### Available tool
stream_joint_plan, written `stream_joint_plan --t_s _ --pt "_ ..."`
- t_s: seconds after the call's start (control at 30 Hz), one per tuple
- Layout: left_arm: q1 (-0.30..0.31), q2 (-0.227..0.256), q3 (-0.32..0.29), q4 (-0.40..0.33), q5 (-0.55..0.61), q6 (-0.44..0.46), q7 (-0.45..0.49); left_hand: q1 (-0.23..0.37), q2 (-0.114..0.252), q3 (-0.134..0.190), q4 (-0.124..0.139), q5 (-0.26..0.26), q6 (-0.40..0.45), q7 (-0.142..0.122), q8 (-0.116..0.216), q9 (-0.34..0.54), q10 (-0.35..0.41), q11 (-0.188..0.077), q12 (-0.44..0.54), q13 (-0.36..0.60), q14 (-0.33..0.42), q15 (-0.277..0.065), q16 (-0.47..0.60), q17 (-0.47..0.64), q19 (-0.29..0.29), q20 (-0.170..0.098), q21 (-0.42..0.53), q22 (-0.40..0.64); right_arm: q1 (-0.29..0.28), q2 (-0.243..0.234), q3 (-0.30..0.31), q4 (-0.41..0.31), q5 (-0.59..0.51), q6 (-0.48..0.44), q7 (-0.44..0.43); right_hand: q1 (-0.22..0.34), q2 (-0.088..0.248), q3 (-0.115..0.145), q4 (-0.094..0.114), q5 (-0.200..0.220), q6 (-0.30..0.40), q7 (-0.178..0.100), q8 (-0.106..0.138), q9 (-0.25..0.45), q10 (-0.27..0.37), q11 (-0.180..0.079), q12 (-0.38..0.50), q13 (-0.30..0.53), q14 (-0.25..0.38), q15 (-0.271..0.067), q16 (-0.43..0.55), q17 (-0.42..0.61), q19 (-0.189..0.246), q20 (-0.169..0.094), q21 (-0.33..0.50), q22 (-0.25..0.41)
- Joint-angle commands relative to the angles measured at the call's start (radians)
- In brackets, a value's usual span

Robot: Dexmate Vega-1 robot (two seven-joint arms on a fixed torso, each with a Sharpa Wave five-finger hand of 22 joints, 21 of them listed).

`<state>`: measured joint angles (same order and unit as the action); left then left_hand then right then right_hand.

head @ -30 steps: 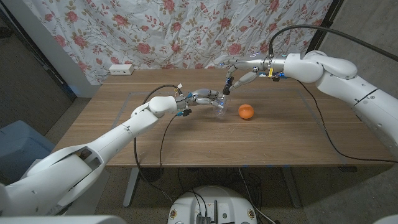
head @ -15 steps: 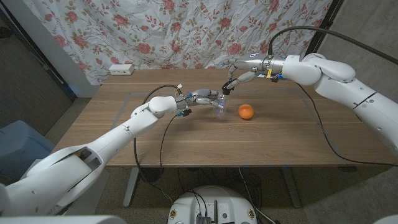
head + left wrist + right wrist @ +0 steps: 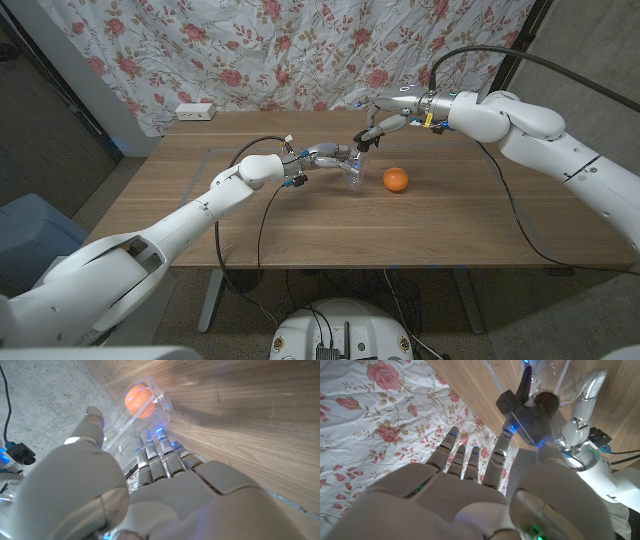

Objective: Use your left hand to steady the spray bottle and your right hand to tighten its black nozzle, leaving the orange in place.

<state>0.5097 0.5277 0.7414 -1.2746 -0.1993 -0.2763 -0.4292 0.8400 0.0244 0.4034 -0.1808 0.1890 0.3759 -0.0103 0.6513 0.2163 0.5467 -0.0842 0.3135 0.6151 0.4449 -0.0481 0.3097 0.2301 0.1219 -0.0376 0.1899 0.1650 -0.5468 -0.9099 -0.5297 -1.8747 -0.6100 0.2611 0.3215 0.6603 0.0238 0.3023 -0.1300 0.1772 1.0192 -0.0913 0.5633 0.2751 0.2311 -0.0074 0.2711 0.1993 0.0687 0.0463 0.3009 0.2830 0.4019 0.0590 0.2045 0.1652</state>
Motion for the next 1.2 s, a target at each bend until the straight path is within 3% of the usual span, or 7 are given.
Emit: stream_joint_plan --t_s 0.03,0.2,0.33,0.63,1.2 --pt "-0.005 -0.002 0.000 0.006 0.000 -0.001 -0.003 0.029 0.107 0.016 0.007 0.006 0.140 -0.058 0.119 0.002 0.084 -0.079 0.007 0.002 0.010 -0.125 0.000 0.003 0.012 -0.036 -0.002 0.003 -0.023 0.009 -0.004 -0.042 -0.026 -0.089 -0.006 -0.016 0.001 -0.001 -0.004 0.000 0.040 -0.001 0.016 -0.004 0.037 -0.004 0.010 0.002 0.029 -0.009 0.013 0.003 0.019 -0.008 0.004 0.006" --pt "-0.006 -0.003 0.001 0.009 0.001 -0.001 -0.003 0.028 0.107 0.017 0.007 0.006 0.142 -0.058 0.119 0.002 0.086 -0.079 0.007 0.003 0.009 -0.126 -0.001 0.003 0.012 -0.037 -0.002 0.003 -0.028 0.011 -0.006 -0.052 -0.032 -0.118 -0.008 -0.021 0.005 -0.002 -0.005 0.000 0.072 -0.002 0.027 -0.011 0.068 -0.003 0.014 0.002 0.052 -0.023 0.022 0.003 0.030 -0.010 0.004 0.007" --pt "-0.008 -0.004 0.000 0.013 0.000 -0.002 -0.002 0.028 0.108 0.017 0.007 0.006 0.142 -0.058 0.119 0.002 0.083 -0.080 0.005 0.003 0.010 -0.126 -0.001 0.003 0.012 -0.036 -0.002 0.003 -0.037 0.012 -0.008 -0.057 -0.049 -0.132 -0.034 -0.026 0.010 -0.002 -0.008 0.001 0.133 -0.014 0.049 -0.022 0.106 -0.015 0.017 0.001 0.080 -0.043 0.033 0.004 0.037 -0.010 0.001 0.007" --pt "-0.013 -0.008 0.001 0.024 0.000 -0.005 -0.006 0.024 0.108 0.018 0.009 0.006 0.142 -0.058 0.119 0.003 0.083 -0.078 0.005 0.004 0.010 -0.123 -0.003 0.002 0.012 -0.037 -0.003 0.003 -0.039 0.020 -0.019 -0.070 -0.066 -0.178 -0.029 -0.033 0.014 -0.004 -0.010 -0.001 0.195 -0.018 0.071 -0.037 0.145 -0.029 0.019 0.000 0.111 -0.062 0.046 0.005 0.045 -0.002 -0.001 0.007" --pt "-0.017 -0.009 0.003 0.022 0.002 0.001 -0.007 0.022 0.111 0.021 0.008 0.006 0.145 -0.056 0.119 0.002 0.085 -0.079 0.003 0.005 0.012 -0.123 -0.004 0.003 0.012 -0.037 -0.003 0.003 -0.054 0.059 -0.050 -0.156 -0.121 -0.400 0.059 -0.042 0.020 -0.005 -0.015 -0.003 0.290 -0.002 0.110 -0.056 0.213 -0.033 0.018 -0.002 0.183 -0.085 0.075 0.009 0.070 0.019 0.000 0.008"
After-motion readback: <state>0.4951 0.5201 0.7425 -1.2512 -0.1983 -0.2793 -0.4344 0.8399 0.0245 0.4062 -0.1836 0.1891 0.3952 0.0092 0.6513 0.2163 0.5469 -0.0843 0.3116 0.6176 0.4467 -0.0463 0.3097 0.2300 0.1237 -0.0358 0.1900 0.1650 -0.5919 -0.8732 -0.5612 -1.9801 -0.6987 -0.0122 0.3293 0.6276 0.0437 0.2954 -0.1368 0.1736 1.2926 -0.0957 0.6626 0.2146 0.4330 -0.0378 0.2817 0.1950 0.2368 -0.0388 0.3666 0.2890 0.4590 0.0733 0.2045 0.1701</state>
